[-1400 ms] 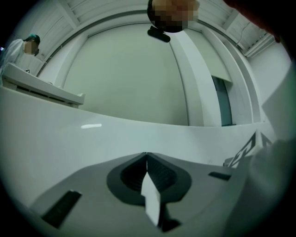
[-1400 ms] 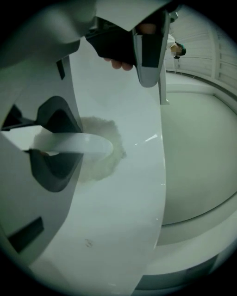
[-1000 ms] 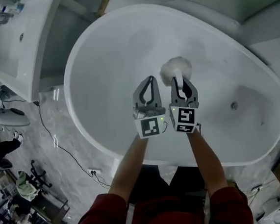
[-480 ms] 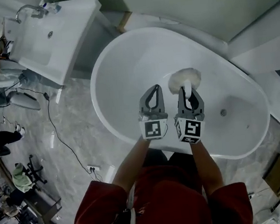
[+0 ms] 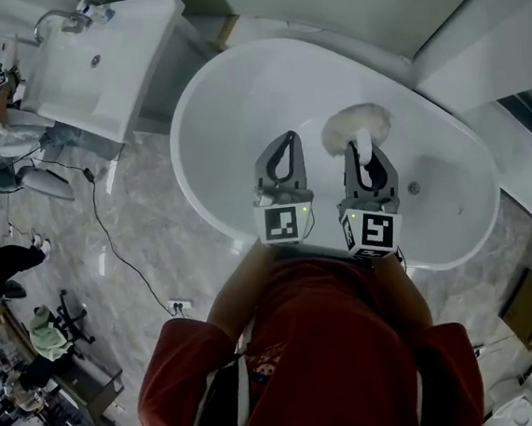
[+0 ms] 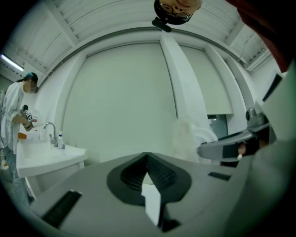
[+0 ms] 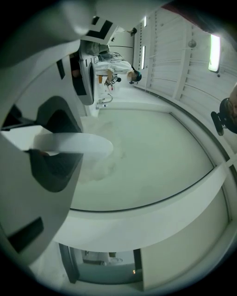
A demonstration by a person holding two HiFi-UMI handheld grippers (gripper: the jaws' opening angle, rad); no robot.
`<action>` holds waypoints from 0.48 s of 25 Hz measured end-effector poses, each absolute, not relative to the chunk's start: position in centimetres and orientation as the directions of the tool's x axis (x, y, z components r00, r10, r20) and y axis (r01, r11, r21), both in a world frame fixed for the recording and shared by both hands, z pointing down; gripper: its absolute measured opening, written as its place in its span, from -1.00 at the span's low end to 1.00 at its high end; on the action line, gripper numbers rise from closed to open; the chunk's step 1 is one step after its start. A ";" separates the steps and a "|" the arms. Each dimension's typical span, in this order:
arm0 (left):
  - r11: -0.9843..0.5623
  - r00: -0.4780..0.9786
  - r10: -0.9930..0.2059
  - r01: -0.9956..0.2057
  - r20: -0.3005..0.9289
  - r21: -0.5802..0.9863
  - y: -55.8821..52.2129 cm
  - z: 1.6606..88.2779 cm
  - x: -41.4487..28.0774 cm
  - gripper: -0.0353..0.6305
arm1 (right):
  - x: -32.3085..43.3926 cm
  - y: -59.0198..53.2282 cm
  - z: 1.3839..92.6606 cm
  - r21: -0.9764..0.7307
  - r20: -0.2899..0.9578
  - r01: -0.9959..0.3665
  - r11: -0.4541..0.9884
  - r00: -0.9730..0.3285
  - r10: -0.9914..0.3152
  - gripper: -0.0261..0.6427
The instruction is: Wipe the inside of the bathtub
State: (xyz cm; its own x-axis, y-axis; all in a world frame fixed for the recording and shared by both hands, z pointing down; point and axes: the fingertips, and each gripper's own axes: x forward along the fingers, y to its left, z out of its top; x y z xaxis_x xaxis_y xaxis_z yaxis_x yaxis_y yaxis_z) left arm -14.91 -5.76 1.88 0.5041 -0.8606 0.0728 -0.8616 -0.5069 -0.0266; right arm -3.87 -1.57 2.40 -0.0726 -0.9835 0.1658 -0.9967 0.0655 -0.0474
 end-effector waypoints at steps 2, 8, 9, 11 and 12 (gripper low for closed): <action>-0.514 0.512 -0.857 -0.857 0.058 -0.025 -5.5 0.9 -14.4 -0.85 | -3.7 -1.2 1.5 -0.037 0.156 -0.997 0.070 -0.075 -0.985 -0.65; -0.545 0.544 -0.839 -0.838 0.025 -0.039 -4.6 -0.8 -12.6 -0.85 | -2.6 -0.4 -0.2 -0.012 0.140 -0.998 0.058 -0.059 -0.988 -0.65; -0.552 0.552 -0.833 -0.832 0.018 -0.046 -4.6 -1.1 -12.5 -0.85 | -2.6 -0.4 -0.4 -0.011 0.138 -0.998 0.054 -0.055 -0.989 -0.65; -0.564 0.564 -0.826 -0.824 0.009 -0.047 -4.5 -1.6 -12.2 -0.85 | -2.6 -0.4 -1.1 -0.008 0.132 -0.999 0.046 -0.046 -0.990 -0.65; -0.569 0.570 -0.822 -0.821 0.004 -0.046 -4.4 -1.9 -12.1 -0.85 | -2.6 -0.3 -1.4 -0.009 0.125 -0.999 0.040 -0.040 -0.991 -0.65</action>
State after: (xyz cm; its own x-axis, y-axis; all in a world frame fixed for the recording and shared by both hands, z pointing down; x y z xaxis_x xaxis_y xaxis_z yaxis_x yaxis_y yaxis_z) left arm -12.10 -4.43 -1.85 0.5699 -0.8217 0.0036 -0.8207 -0.5695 -0.0456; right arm -2.55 -0.33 -1.38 -0.0405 -0.9914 0.1246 -0.9992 0.0397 -0.0086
